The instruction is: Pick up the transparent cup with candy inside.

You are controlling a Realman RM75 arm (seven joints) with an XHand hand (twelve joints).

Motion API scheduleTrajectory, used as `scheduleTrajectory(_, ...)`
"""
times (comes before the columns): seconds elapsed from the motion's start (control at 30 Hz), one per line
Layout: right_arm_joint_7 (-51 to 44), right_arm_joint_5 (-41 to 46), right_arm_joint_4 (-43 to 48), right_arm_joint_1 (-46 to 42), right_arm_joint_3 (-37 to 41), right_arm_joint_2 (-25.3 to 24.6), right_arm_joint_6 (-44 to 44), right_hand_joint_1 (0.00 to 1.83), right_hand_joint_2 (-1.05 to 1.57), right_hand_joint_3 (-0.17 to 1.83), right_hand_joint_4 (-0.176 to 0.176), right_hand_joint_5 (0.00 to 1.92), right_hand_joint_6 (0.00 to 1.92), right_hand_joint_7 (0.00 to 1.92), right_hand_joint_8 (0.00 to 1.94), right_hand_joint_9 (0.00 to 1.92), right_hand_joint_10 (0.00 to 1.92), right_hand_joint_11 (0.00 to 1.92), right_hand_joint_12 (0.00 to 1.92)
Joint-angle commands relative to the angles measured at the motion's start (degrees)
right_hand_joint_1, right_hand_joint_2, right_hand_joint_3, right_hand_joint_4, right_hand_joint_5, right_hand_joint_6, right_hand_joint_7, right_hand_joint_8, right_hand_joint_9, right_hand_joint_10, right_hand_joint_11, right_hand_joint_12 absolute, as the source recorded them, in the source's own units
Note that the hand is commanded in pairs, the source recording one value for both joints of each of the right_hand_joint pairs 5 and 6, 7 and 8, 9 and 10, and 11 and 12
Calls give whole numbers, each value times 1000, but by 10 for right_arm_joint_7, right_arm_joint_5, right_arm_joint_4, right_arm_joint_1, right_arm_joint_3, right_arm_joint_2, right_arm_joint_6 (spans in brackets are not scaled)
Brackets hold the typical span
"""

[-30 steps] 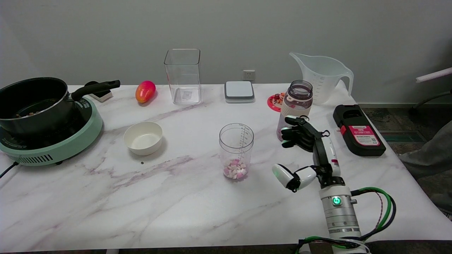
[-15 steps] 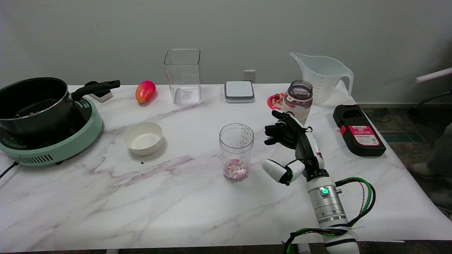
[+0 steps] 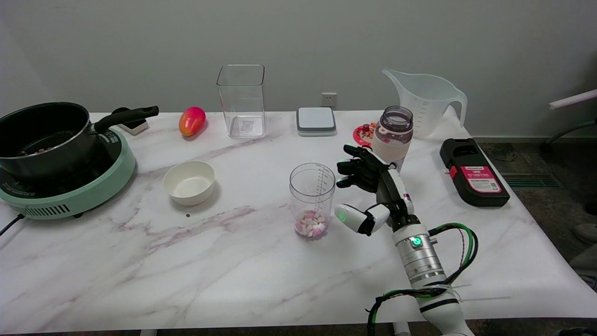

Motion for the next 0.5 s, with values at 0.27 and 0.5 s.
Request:
scheduleTrajectory(0.27, 35, -13, -39, 50, -1, -4, -73, 1100, -404, 1329, 0, 463, 463, 640, 640, 591, 591, 776, 776)
scheduleTrajectory(0.5, 36, -13, -43, 60, -1, -5, -94, 1120, -413, 1296, 0, 464, 464, 619, 619, 558, 558, 752, 752)
